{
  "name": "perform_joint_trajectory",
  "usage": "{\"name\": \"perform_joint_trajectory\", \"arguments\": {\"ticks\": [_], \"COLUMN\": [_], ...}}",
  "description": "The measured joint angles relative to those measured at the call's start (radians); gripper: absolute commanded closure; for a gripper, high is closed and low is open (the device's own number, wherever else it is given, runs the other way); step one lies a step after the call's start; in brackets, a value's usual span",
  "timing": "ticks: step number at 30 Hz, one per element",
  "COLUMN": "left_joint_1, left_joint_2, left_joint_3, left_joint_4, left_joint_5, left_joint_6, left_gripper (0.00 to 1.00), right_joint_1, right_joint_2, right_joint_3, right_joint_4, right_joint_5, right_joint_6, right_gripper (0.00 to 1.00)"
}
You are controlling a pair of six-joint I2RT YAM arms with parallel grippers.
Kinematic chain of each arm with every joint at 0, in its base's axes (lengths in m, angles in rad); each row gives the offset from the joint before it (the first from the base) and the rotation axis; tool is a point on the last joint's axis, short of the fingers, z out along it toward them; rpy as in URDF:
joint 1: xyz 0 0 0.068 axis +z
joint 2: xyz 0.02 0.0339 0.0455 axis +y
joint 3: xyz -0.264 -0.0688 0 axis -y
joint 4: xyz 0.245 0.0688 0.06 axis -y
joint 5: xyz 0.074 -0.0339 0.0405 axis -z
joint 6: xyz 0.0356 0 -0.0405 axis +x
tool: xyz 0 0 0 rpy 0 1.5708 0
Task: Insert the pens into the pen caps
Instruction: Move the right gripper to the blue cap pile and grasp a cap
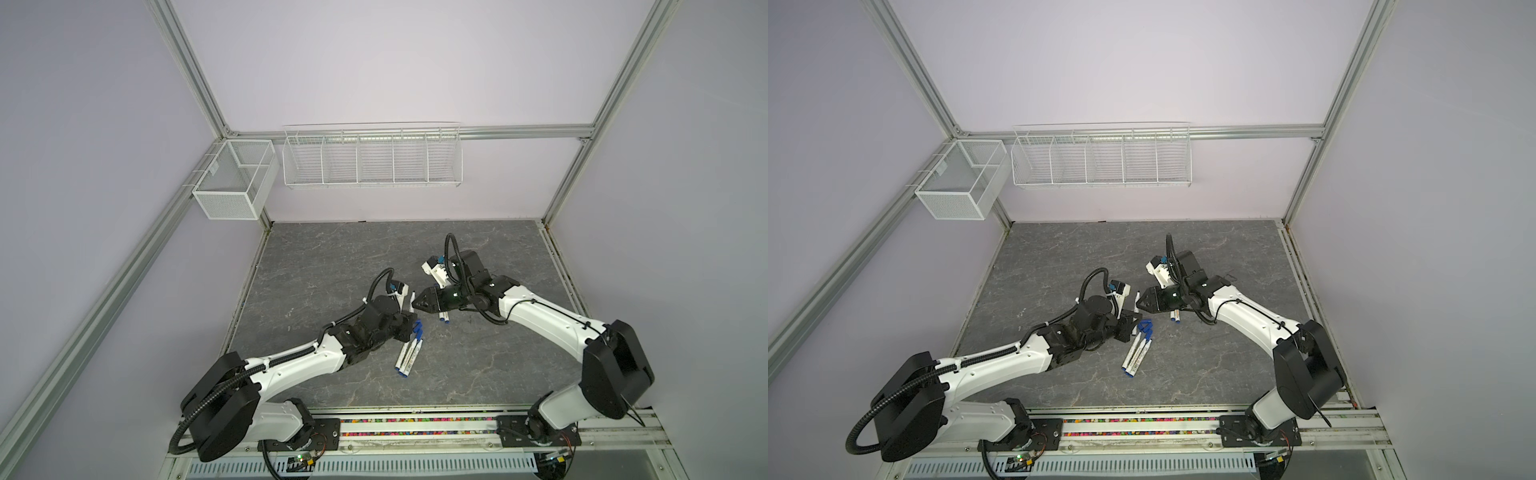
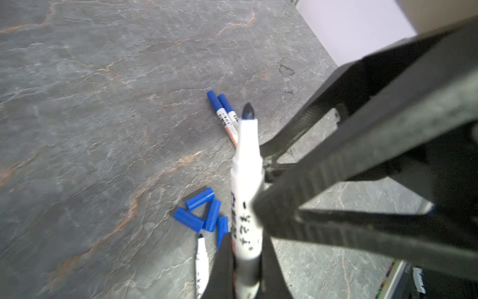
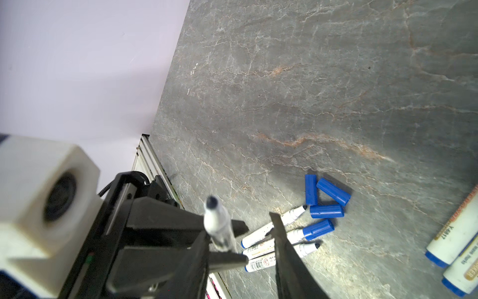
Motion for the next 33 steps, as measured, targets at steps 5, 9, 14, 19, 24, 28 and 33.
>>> {"name": "perform_joint_trajectory", "arguments": {"ticks": [5, 9, 14, 19, 24, 28, 33], "left_joint_1": [0.000, 0.013, 0.048, 0.051, 0.054, 0.057, 0.059], "left_joint_2": [-0.087, -0.133, -0.151, -0.151, -0.151, -0.150, -0.150], "left_joint_3": [-0.101, -0.138, -0.151, -0.152, -0.152, -0.152, -0.152], "left_joint_4": [-0.020, -0.047, -0.063, -0.071, -0.071, -0.071, -0.071], "left_joint_5": [-0.135, -0.208, -0.250, -0.255, -0.254, -0.251, -0.246], "left_joint_6": [-0.091, -0.150, -0.199, -0.216, -0.218, -0.218, -0.218], "left_gripper": [1.00, 1.00, 1.00, 1.00, 1.00, 1.00, 1.00], "right_joint_1": [0.017, 0.038, 0.063, 0.093, 0.106, 0.109, 0.124], "right_joint_2": [0.027, 0.099, 0.198, 0.267, 0.348, 0.406, 0.456], "right_joint_3": [0.004, 0.029, 0.092, 0.185, 0.289, 0.342, 0.385], "right_joint_4": [-0.074, -0.131, -0.200, -0.260, -0.324, -0.369, -0.414], "right_joint_5": [0.086, 0.150, 0.210, 0.282, 0.367, 0.424, 0.476], "right_joint_6": [-0.029, -0.046, -0.067, -0.104, -0.157, -0.205, -0.262], "right_gripper": [0.56, 0.56, 0.57, 0.57, 0.57, 0.57, 0.57]}}
